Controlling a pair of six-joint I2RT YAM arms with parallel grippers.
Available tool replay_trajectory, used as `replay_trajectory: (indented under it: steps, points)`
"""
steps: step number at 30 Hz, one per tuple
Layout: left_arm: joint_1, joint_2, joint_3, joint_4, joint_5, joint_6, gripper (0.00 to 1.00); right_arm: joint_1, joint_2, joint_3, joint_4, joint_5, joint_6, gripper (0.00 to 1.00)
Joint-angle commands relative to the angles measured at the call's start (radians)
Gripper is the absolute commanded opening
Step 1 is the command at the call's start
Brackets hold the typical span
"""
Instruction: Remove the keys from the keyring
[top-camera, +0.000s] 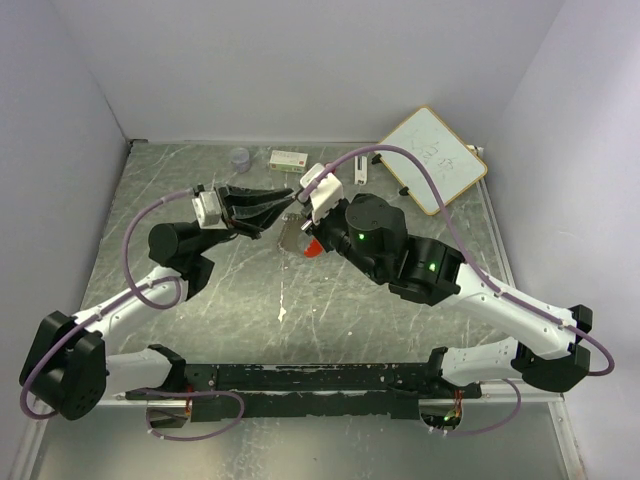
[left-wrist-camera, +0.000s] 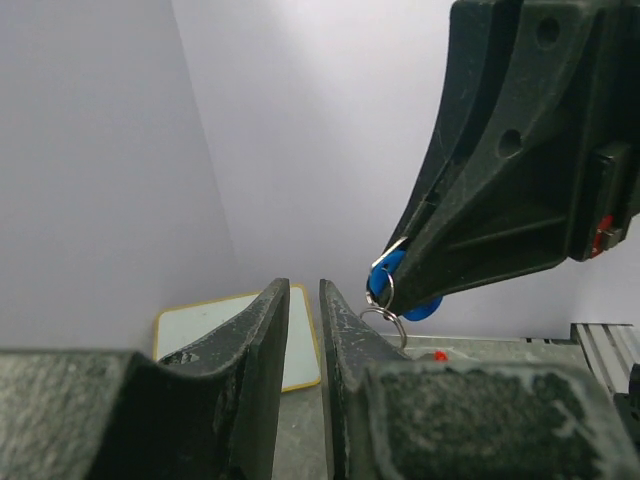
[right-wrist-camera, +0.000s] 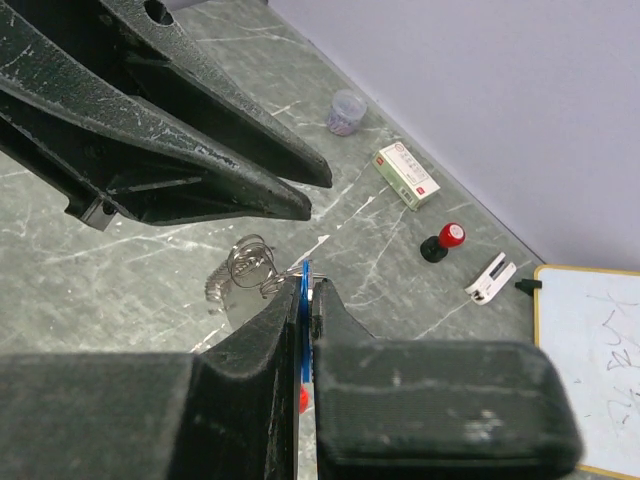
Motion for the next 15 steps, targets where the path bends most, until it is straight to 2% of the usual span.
replay_trajectory:
  steps: [1, 15]
  points:
    - [0.004, -0.006, 0.001, 0.053, 0.079, -0.006, 0.29, 0.003, -0.026, 0.029, 0.018, 0.012, -0.010, 0.00]
    - [0.005, 0.049, 0.003, 0.111, 0.168, -0.013, 0.29, 0.003, -0.042, 0.025, 0.020, 0.011, -0.013, 0.00]
